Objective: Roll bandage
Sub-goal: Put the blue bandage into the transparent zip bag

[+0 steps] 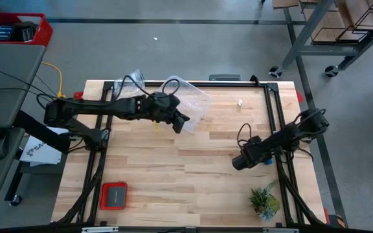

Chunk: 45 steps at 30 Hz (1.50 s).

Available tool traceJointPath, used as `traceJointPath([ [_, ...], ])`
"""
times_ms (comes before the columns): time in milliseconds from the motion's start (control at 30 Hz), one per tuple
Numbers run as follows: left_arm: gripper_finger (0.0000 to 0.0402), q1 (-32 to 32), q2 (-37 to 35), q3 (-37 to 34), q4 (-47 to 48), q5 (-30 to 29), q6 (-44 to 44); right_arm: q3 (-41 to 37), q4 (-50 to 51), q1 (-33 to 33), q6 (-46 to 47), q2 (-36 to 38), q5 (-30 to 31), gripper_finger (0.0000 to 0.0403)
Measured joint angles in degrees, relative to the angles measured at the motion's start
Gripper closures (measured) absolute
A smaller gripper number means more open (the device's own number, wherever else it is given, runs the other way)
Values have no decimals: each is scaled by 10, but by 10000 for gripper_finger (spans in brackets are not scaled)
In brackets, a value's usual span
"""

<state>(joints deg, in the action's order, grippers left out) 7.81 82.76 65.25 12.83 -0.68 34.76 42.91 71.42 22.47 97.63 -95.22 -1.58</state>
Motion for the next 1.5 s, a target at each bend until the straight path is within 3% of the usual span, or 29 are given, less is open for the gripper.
traceJointPath([
  [200,401,8,-36,0,-11,0,-10,32,40,9,43,29,17,381],
  [467,402,12,-102,9,-8,1,-49,123,41,25,48,83,96,396],
  [600,401,7,-140,9,21,11,-66,173,28,32,-11,97,120,395],
  [800,401,-29,-171,9,167,10,-65,239,-14,41,-149,105,125,395],
  [933,401,-74,-169,8,251,-17,-59,263,-60,40,-230,105,126,395],
  [1033,402,-109,-169,-11,247,-34,-45,268,-85,33,-265,105,126,395],
  [1133,401,-129,-173,-31,254,-88,-9,268,-90,24,-276,105,129,395],
  [1267,402,-71,-194,-32,244,-159,7,268,-93,12,-291,105,137,395],
  [1367,395,12,-197,-29,252,-161,6,268,-95,1,-318,105,136,395],
  [1500,356,132,-189,-17,236,-140,-10,268,-95,-11,-347,105,128,395],
])
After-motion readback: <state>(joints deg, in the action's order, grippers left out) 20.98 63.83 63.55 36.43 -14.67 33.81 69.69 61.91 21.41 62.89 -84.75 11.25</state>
